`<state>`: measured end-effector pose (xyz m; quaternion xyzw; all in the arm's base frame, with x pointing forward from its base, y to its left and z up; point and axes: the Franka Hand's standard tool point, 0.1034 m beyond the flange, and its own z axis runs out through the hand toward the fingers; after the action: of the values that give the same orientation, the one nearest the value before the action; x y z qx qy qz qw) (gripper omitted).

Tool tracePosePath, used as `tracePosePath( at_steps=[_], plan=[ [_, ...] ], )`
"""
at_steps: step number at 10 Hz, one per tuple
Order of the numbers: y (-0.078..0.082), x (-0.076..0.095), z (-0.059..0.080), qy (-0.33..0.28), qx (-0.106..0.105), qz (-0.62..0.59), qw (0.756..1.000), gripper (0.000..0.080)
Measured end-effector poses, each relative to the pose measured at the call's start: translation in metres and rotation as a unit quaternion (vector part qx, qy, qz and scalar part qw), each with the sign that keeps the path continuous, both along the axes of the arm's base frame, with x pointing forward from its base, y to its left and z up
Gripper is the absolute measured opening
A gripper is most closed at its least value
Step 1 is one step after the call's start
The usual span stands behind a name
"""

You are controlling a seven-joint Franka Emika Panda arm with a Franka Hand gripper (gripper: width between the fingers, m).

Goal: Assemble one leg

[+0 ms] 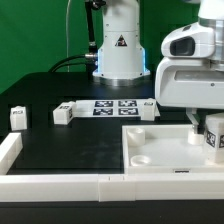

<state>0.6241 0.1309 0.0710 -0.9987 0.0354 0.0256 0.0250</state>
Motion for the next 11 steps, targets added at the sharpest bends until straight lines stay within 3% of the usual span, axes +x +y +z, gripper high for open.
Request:
tracePosePath(
  at_steps=[3,5,7,11],
  plan=[
    [-0.0117,0.0027,-0.0021,-0.006,0.006,0.147,0.989,0.0649],
    [-0.011,0.0027,-0.002,-0.007,0.007,0.162,0.987,0.0625],
    [-0.0111,0.0027,-0.0021,-0.007,0.007,0.162,0.987,0.0286],
    [-0.0117,0.0027,-0.0022,-0.004,0.005,0.109,0.994,0.0291]
  ],
)
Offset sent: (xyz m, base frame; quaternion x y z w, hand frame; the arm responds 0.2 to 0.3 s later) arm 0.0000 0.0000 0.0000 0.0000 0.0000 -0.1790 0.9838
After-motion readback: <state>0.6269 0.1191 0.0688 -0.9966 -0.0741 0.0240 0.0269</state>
